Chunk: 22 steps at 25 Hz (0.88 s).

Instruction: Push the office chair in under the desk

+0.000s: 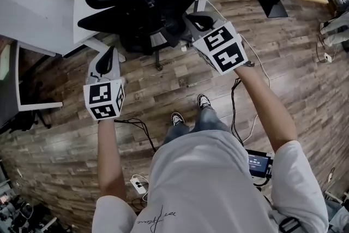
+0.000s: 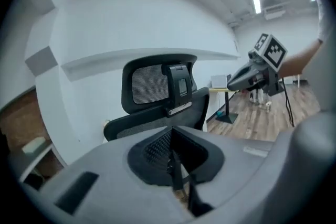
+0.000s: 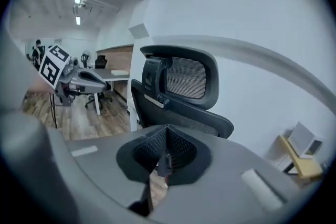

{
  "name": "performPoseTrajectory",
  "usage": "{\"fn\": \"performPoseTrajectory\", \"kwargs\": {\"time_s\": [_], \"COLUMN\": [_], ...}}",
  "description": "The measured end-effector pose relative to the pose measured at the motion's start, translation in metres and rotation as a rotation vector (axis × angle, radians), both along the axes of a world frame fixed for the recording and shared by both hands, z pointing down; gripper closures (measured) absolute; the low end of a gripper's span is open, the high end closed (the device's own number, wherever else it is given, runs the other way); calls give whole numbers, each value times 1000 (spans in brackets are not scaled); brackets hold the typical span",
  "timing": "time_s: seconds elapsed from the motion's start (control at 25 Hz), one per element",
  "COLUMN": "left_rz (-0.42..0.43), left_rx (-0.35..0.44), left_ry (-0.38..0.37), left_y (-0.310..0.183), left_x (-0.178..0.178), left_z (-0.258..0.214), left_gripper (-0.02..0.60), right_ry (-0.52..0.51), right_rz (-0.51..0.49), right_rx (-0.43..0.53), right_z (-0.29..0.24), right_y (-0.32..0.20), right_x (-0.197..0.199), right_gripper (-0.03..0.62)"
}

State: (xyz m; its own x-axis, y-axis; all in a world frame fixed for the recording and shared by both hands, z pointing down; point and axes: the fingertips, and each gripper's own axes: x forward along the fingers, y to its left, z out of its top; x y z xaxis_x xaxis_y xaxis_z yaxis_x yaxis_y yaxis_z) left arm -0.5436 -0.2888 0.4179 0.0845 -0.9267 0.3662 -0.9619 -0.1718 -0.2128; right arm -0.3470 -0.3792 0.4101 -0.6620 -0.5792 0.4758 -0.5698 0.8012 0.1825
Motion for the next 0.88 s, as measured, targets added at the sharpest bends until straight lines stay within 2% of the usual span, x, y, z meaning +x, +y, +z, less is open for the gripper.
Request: {"fn": "performPoseTrajectory", "kwargs": {"time_s": [0.08,0.2,0.36,0.52,0.68,0.8,0.88], "left_rz": [-15,-32,-41,-72,-94,-101,-110], "left_rx": [15,53,86,123,133,136,136], "left_ry": [67,124,190,329,361,420,420], "left_y": [14,36,68,102,126,135,138], "left_x": [7,19,36,46,50,49,46], "left_z": [-7,-21,-40,-62,-67,-67,-66], "left_gripper": [581,583,583,583,583,583,583], "right_ry": [-79,-178,-243,-328,-315,-310,-312], "right_rz": [31,63,61,76,102,110,113], "right_rx": [-24,-58,-89,-126,-91,-90,-92], "right_z": [-10,-23,-35,-49,-55,-55,-57], "right_y": [15,41,77,113,141,152,155], "right_x": [8,21,34,47,54,56,56], "right_gripper": [582,582,583,583,583,583,583]}}
